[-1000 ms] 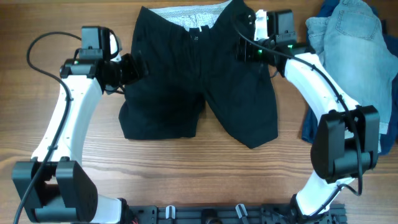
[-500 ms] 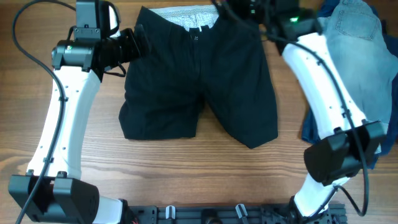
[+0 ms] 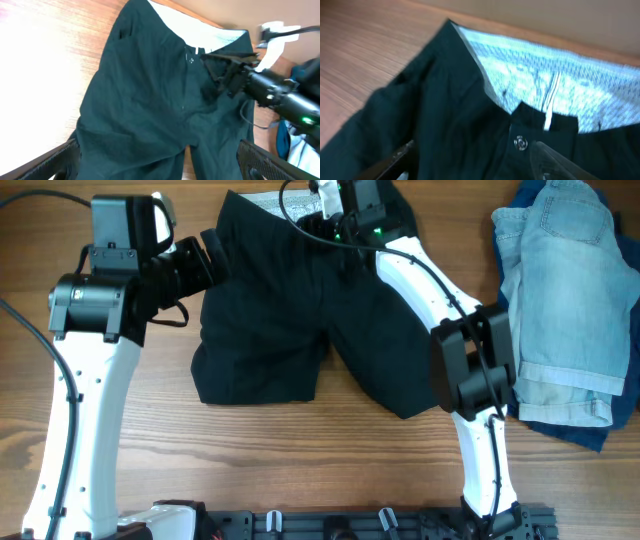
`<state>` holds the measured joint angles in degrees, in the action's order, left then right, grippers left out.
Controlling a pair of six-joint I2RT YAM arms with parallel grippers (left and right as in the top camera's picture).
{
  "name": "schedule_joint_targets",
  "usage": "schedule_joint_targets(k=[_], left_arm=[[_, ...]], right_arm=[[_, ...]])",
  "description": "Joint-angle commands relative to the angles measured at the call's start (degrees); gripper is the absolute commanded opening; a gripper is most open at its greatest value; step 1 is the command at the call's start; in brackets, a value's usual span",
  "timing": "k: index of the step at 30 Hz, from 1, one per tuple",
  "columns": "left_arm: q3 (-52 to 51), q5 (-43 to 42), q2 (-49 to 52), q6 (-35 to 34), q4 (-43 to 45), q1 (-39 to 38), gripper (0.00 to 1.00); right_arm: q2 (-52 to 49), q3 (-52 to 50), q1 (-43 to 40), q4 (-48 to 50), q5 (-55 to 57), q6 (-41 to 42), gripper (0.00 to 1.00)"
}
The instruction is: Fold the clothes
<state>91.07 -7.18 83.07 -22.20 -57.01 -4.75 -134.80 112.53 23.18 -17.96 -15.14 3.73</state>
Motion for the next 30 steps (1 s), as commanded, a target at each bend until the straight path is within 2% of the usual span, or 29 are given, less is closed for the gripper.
schedule_joint_targets(k=[1,8,12,15,21,23,25,26,30], left_arm=[[0.66,3.43,0.72,-0.74,-1.25,0.13,1.0],[0.66,8.22,1.09,-0.76,-2.45,0.13,1.0],[0.66,8.37,1.09,-0.76,-2.47,0.13,1.0],[0.66,8.37,1.09,-0.76,-2.49,0.13,1.0],[0.66,8.48,1.09,-0.76,-2.82,0.15,1.0],[0.66,9.73,1.09,-0.76,-2.84,0.15,1.0],[0.66,11.61,1.09,-0.96,-2.69,0.15,1.0],[0.66,14.82,1.09,-4.87,-2.67,0.22,1.0],[0.66,15.19,1.09,-7.5,-2.91,2.58,1.0]], right_arm=[[-3.52,1.09,0.87,-1.09,6.27,-1.75,0.68],[-6.38,1.09,3.67,-5.31,16.83,-3.93,0.55],[-6.45,1.07,3.8,-5.55,19.89,-3.17,0.4],[-7.63,1.07,3.87,-5.51,21.79,-3.37,0.37],[-9.51,1.11,3.98,-5.57,21.75,-3.15,0.37],[-8.66,1.16,3.98,-5.18,20.83,-3.08,0.47],[-7.32,1.27,3.98,-4.33,19.52,-1.86,0.51],[-6.69,1.99,3.98,-3.65,18.01,-0.48,0.52],[-6.73,2.71,4.02,-3.48,17.38,2.45,0.52]])
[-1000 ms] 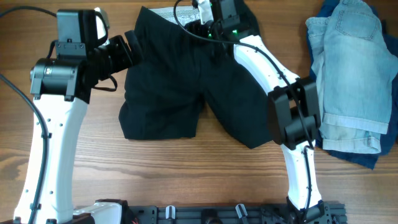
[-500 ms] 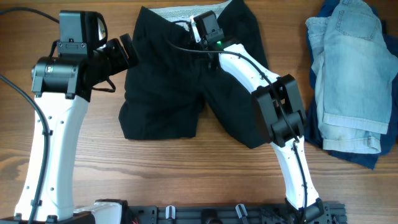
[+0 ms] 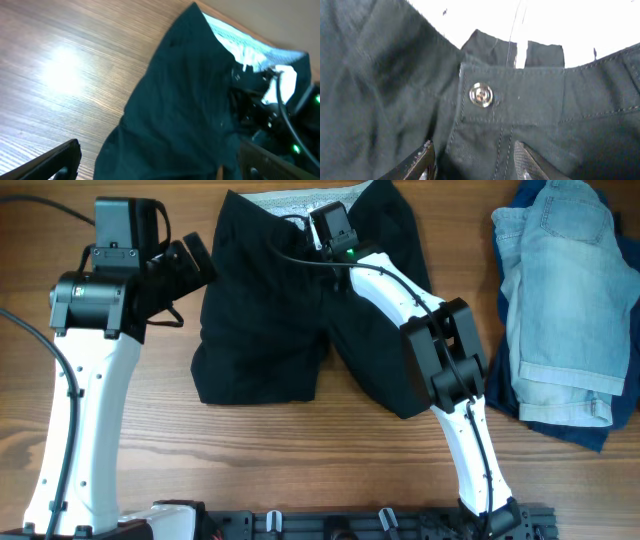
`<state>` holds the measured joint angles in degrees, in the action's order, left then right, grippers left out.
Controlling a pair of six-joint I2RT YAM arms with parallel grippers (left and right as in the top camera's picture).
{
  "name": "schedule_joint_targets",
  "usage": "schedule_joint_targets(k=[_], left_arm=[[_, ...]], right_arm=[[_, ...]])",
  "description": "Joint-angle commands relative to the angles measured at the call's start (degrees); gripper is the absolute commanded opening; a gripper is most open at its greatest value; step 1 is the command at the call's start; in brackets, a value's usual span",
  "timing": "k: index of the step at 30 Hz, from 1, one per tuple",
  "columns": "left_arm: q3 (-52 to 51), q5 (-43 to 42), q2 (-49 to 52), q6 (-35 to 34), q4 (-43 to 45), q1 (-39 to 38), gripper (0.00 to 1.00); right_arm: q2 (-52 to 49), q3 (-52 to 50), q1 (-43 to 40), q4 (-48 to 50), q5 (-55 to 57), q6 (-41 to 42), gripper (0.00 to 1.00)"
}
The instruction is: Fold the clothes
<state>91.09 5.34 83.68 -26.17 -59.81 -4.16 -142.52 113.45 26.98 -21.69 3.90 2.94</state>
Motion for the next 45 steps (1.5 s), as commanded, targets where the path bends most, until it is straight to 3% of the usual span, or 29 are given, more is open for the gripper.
schedule_joint_targets(k=[1,6,10,11,12,14,21,33,35,37,38,39,40,45], left_arm=[[0.63,2.67,0.48,-3.54,-0.35,2.54,1.0],[0.63,2.67,0.48,-3.48,-1.55,3.32,1.0],[0.63,2.67,0.48,-3.48,-1.77,3.32,1.0],[0.63,2.69,0.48,-3.48,-1.75,3.32,1.0],[0.63,2.67,0.48,-3.48,-1.75,3.32,1.0],[0.63,2.69,0.48,-3.48,-1.77,3.32,1.0],[0.63,2.69,0.48,-3.43,-1.77,3.32,1.0],[0.63,2.67,0.48,-2.8,-2.21,3.32,1.0],[0.63,2.67,0.48,-2.8,-2.21,3.32,1.0],[0.63,2.69,0.48,-2.78,-2.21,3.32,1.0],[0.63,2.67,0.48,-2.8,-2.21,3.32,1.0],[0.63,2.67,0.48,-2.8,-2.21,3.32,1.0],[0.63,2.69,0.48,-2.8,-2.21,3.32,1.0],[0.63,2.69,0.48,-2.8,-2.21,3.32,1.0]], right_arm=[[0.76,1.7,0.22,0.31,-1.62,3.23,0.51],[-1.55,1.66,0.22,0.59,-1.57,3.23,0.49],[-2.58,1.62,0.22,0.26,-0.22,3.15,0.35],[-2.56,1.79,0.22,0.17,0.98,3.08,0.2],[-2.56,1.92,0.22,-0.13,1.75,3.06,0.12],[-2.34,2.93,0.22,-2.03,2.56,3.06,0.05],[3.76,11.85,0.22,-7.26,1.53,3.04,0.04],[-3.37,12.07,-1.66,14.01,3.19,1.88,0.06],[-5.53,12.07,-2.58,14.8,3.17,2.93,0.09],[-7.76,12.07,-3.58,15.76,2.4,3.72,0.18],[-8.57,12.07,-3.93,16.5,2.05,3.72,0.45],[-8.9,12.07,-4.2,16.79,2.08,3.67,0.81],[-8.85,12.09,-4.42,16.76,2.16,3.65,0.99],[-2.99,12.24,-4.46,11.85,2.29,3.23,0.99]])
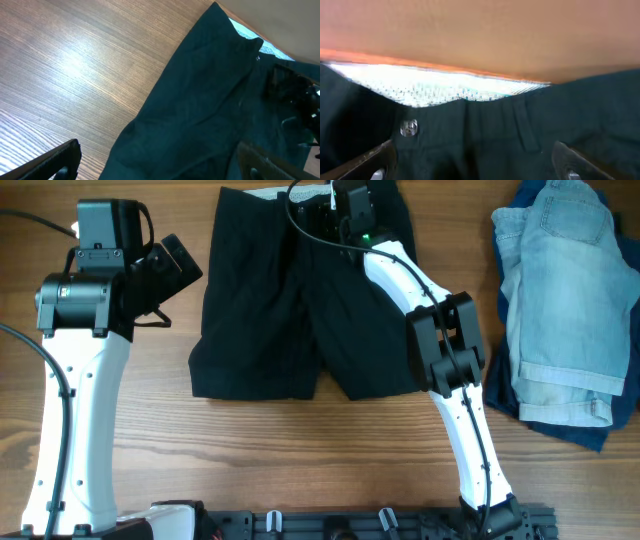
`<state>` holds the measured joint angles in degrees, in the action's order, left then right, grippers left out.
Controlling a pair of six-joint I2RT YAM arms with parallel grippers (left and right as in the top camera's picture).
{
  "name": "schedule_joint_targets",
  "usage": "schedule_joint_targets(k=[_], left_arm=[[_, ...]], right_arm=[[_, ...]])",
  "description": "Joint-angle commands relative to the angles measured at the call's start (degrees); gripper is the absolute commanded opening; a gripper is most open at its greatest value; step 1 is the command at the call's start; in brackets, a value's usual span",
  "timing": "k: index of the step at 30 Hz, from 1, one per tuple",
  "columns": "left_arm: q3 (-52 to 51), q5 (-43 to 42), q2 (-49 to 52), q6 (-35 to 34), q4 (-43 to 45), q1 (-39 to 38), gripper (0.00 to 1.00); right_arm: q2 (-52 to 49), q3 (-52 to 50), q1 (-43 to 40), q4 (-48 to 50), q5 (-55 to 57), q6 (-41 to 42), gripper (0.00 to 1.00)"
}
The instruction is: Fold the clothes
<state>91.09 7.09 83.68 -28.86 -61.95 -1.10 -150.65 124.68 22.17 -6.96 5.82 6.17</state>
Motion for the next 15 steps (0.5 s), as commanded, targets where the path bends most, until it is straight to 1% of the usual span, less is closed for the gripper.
schedule_joint_targets(k=[1,2,5,7,8,9,12,14,15], left_arm=[[0.63,0.92,0.48,-0.11,-0.07,0.26,1.0],[0.63,0.92,0.48,-0.11,-0.09,0.26,1.0],[0.63,0.92,0.48,-0.09,-0.48,0.26,1.0],[0.63,0.9,0.48,0.11,-0.9,0.26,1.0],[0.63,0.9,0.48,0.11,-1.16,0.26,1.0],[0.63,0.92,0.48,0.15,-1.44,0.26,1.0],[0.63,0.44,0.48,2.23,-1.88,0.26,1.0],[0.63,0.46,0.48,3.19,-2.23,0.26,1.0],[0.63,0.46,0.48,3.19,-2.4,0.26,1.0]], right_arm=[[8.09,1.01,0.35,-6.1,0.37,0.02,1.0],[11.28,1.01,0.35,-10.21,0.35,0.15,1.0],[22.18,1.01,0.35,-28.61,-0.15,4.02,1.0],[28.5,1.01,0.26,-40.57,-2.36,4.52,1.0],[30.47,1.01,0.22,-45.48,-3.17,5.38,1.0],[32.5,0.98,0.07,-52.06,-3.1,7.91,1.0],[33.53,0.31,-1.25,-68.94,-3.15,13.16,0.99],[33.48,-4.24,-2.08,-75.58,-3.15,14.16,0.96],[33.48,-7.1,-2.43,-76.98,-3.15,15.1,0.96]])
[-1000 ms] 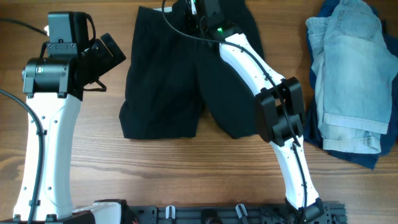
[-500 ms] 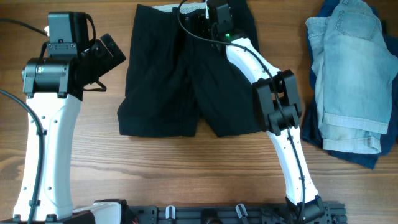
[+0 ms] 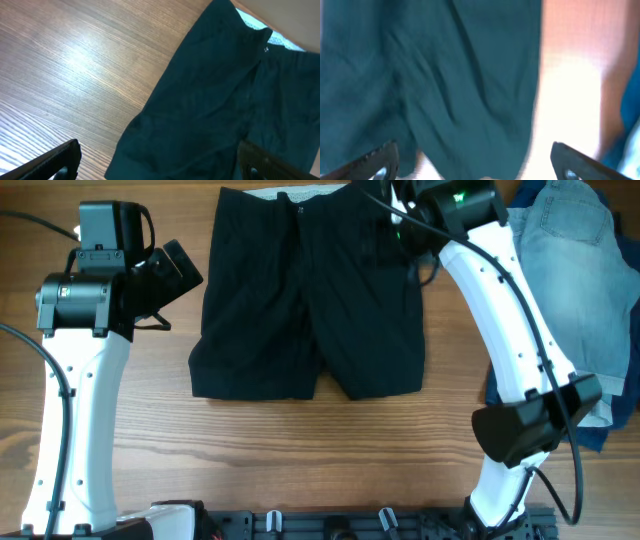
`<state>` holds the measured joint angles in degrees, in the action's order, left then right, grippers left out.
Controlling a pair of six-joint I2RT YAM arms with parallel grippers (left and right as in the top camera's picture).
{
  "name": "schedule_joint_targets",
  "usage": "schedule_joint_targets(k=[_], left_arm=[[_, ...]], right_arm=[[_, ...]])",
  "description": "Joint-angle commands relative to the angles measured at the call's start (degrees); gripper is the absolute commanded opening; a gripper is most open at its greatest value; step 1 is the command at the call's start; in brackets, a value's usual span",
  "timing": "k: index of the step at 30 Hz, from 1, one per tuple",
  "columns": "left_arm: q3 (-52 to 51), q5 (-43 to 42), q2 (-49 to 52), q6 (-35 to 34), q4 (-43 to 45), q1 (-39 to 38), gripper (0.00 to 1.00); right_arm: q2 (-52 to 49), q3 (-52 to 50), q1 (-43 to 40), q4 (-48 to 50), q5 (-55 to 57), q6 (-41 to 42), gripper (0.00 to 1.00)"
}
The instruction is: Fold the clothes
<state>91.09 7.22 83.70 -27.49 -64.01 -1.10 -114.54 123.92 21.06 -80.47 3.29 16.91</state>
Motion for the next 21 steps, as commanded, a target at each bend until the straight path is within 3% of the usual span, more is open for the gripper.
schedule_joint_targets(k=[1,8,11,15,18,19,21], left_arm=[[0.63,0.33,0.46,2.19,-0.57,0.26,1.0],[0.63,0.33,0.46,3.34,-1.27,0.26,1.0],[0.63,0.33,0.46,4.76,-1.22,0.26,1.0],[0.63,0.33,0.46,4.76,-1.29,0.26,1.0],[0.63,0.33,0.46,4.74,-1.4,0.26,1.0],[0.63,0.28,0.46,4.74,-1.44,0.26,1.0],[0.63,0.11,0.46,4.74,-1.46,0.26,1.0]], right_arm=[[-2.6,-9.51,-1.73,-3.34,-1.16,5.16,0.96],[-2.56,-33.27,-7.58,11.28,-11.04,7.15,0.95],[-2.56,-42.42,-9.75,21.55,-14.51,7.04,0.88],[-2.56,-44.76,-11.28,26.97,-14.58,3.96,0.77],[-2.58,-44.83,-11.3,29.59,-14.23,2.54,0.51],[-2.58,-44.83,-11.3,30.25,-13.57,2.6,0.3],[-2.58,-44.83,-11.76,30.77,-11.63,4.24,0.05]])
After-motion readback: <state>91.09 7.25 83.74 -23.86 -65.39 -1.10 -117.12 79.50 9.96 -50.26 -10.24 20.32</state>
